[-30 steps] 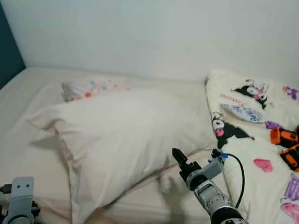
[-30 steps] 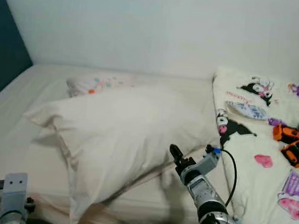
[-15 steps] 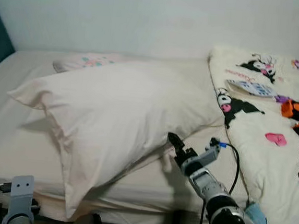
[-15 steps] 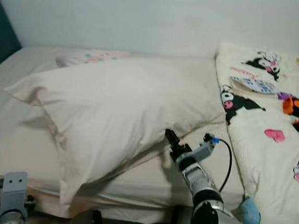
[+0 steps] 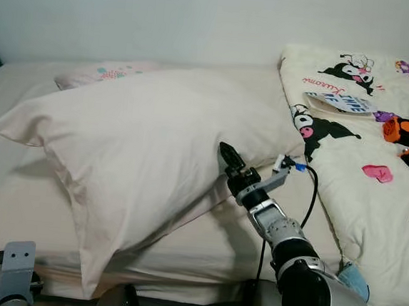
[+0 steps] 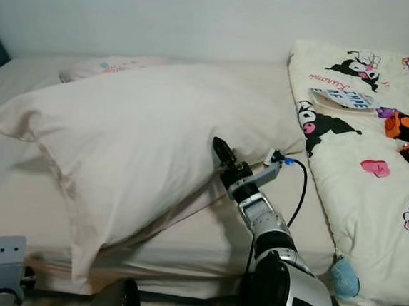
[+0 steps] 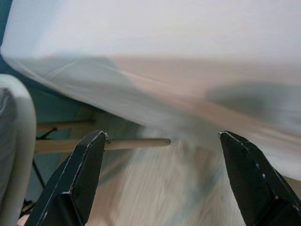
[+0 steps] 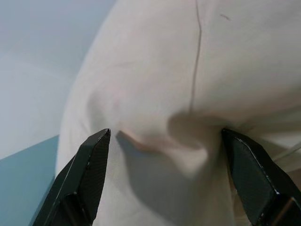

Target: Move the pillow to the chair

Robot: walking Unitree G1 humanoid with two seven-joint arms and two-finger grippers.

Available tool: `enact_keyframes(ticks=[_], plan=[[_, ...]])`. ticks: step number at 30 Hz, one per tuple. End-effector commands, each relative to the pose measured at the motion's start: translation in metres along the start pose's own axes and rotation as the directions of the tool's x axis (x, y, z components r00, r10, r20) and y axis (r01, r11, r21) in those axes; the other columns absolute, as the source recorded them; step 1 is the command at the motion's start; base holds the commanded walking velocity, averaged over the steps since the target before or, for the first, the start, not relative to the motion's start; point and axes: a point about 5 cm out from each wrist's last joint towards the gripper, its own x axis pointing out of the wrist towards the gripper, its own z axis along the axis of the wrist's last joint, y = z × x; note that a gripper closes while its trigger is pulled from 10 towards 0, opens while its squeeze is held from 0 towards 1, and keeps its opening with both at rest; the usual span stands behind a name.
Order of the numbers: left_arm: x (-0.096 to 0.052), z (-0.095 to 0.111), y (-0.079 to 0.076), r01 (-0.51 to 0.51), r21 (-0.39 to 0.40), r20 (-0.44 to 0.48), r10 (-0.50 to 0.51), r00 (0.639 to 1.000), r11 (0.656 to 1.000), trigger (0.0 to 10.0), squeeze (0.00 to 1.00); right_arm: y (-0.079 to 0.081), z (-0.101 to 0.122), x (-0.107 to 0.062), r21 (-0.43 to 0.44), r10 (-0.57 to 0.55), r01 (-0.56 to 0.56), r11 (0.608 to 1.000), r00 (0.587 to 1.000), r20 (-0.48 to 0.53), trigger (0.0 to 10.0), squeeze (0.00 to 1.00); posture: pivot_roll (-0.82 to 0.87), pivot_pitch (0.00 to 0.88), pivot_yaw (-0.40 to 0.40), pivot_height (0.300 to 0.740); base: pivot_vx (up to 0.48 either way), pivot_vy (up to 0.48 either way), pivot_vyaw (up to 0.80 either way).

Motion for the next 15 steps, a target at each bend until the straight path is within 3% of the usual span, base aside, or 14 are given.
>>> enact_keyframes(ticks=[1,8,11,12,15], plan=[[0.002,0.002,0.010,-0.015,0.008,0.031,0.015,0.999,1.000,10.0,0.00,0.009,-0.011,0.013,-0.014,-0.056,0.055,0.998,0.997,-0.044,10.0,0.00,0.04,0.160,0.036,0.487,0.000,0.000,0.00],[0.009,0.021,0.016,-0.034,-0.020,0.101,0.036,0.994,0.999,10.0,0.00,0.023,-0.024,0.027,0.007,-0.049,0.050,0.999,0.994,-0.099,10.0,0.00,0.06,0.151,0.028,0.487,0.000,0.000,0.00],[0.013,0.029,0.021,-0.054,-0.079,0.112,0.063,0.992,0.995,10.0,0.00,0.033,-0.031,0.033,-0.012,-0.009,0.007,1.000,0.991,-0.135,10.0,0.00,0.06,0.147,0.027,0.487,0.000,0.000,0.00],[0.014,0.034,0.022,-0.058,-0.097,0.124,0.070,0.990,0.994,10.0,0.00,0.037,-0.032,0.036,-0.015,0.016,-0.018,1.000,0.990,-0.143,0.0,0.00,0.06,0.146,0.029,0.487,0.000,0.000,0.00],[0.017,0.048,0.024,-0.059,-0.115,0.173,0.078,0.982,0.992,10.0,0.00,0.036,-0.034,0.037,-0.053,-0.023,0.016,0.998,0.992,-0.127,0.0,0.00,0.06,0.142,0.026,0.487,0.000,0.000,0.00]])
